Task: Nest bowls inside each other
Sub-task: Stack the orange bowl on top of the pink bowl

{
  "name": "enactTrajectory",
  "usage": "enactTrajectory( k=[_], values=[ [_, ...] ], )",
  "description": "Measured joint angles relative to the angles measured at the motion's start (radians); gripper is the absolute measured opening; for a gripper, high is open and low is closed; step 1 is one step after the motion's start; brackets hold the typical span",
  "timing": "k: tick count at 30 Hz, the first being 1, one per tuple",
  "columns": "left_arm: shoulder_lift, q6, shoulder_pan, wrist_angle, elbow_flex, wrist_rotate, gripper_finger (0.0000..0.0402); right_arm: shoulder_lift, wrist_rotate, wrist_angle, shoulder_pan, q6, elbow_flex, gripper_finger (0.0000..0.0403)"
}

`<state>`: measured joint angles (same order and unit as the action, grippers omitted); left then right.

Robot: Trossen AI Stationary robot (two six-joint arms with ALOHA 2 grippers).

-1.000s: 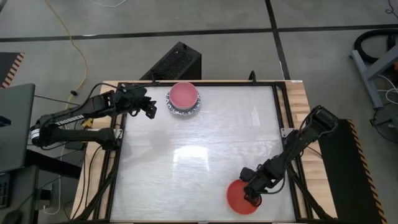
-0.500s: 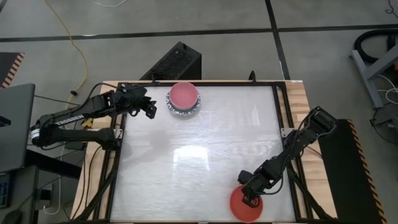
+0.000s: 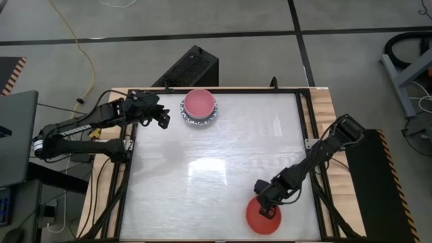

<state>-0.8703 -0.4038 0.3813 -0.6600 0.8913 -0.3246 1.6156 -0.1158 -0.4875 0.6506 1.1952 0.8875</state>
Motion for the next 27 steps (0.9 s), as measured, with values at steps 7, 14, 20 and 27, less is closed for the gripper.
enactTrajectory(
  k=[7,14,20,27],
  values=[
    [0.0,0.0,0.0,0.0,0.0,0.0,0.0142,-0.046,-0.004,-0.114,-0.073,-0.134,-0.001,0.0021],
    [0.0,0.0,0.0,-0.001,0.0,0.0,0.0142,-0.059,-0.034,-0.148,-0.171,-0.304,-0.002,0.0022],
    [0.0,0.0,0.0,0.0,0.0,0.0,0.0142,-0.058,-0.074,-0.152,-0.252,-0.451,-0.002,0.0024],
    [0.0,-0.001,0.0,0.0,0.0,0.0,0.0142,-0.058,-0.093,-0.183,-0.353,-0.617,-0.002,0.0021]
  ],
)
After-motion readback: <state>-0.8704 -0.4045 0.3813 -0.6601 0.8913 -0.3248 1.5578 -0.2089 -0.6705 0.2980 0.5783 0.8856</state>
